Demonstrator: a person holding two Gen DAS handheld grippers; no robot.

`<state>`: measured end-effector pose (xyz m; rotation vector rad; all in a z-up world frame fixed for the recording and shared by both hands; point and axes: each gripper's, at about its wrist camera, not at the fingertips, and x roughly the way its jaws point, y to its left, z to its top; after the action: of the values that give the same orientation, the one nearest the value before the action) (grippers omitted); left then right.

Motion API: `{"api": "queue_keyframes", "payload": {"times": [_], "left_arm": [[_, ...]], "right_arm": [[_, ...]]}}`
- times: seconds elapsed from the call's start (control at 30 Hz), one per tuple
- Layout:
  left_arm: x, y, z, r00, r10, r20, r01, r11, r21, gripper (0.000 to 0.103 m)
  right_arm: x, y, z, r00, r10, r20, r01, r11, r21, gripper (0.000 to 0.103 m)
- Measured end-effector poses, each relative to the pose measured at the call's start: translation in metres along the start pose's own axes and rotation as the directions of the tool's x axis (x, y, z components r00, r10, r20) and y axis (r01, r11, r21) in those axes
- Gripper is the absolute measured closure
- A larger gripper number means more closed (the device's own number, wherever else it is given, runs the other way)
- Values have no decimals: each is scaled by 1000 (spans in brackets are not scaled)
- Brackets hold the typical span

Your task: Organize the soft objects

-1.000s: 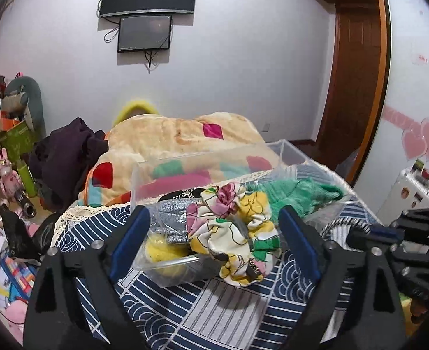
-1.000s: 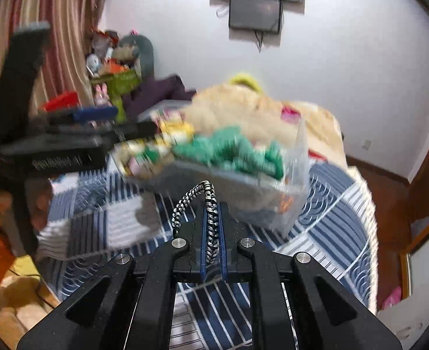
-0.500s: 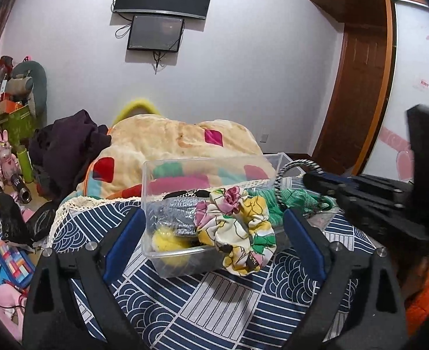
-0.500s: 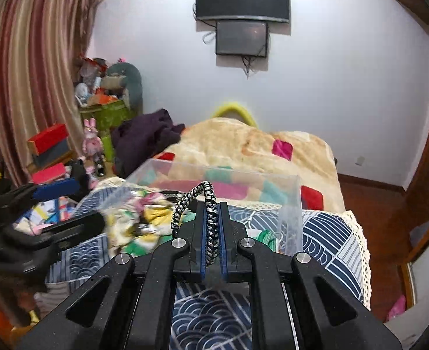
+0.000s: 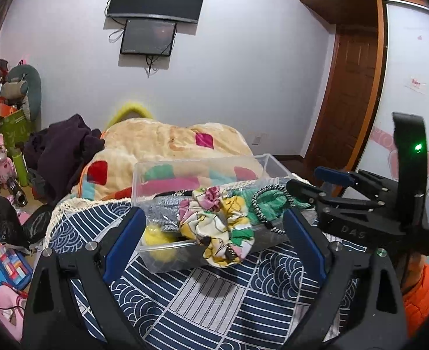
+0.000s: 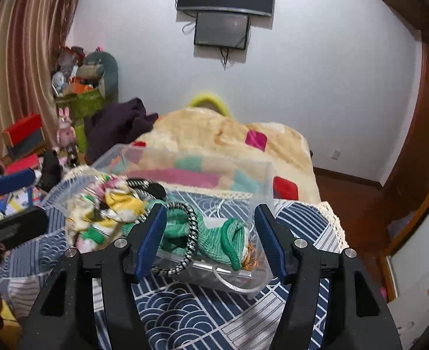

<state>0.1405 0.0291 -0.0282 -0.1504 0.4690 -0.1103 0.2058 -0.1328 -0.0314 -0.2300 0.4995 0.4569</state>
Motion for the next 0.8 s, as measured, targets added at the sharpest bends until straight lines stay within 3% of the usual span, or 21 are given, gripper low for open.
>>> {"api": "queue_keyframes", "payload": {"times": [0.37, 0.43, 0.6, 0.8], "left_arm": [[-66, -21, 19, 991, -1, 137, -4, 999, 41, 7], [-76, -26, 23, 987, -2, 160, -7, 998, 55, 7], [-106, -37, 25, 975, 1, 222, -17, 997, 71, 0], [-122, -44, 22, 969, 16, 245, -37, 996, 80, 0]], "right_arm": [[-83, 1, 2, 982, 77, 174, -83, 996, 25, 32], [-98, -1, 1, 975, 78, 210, -89, 995, 42, 17], [-119, -1, 1, 959, 75, 272, -95, 994, 61, 0], [-125, -5, -1, 959, 75, 274, -102, 991, 85, 0]]}}
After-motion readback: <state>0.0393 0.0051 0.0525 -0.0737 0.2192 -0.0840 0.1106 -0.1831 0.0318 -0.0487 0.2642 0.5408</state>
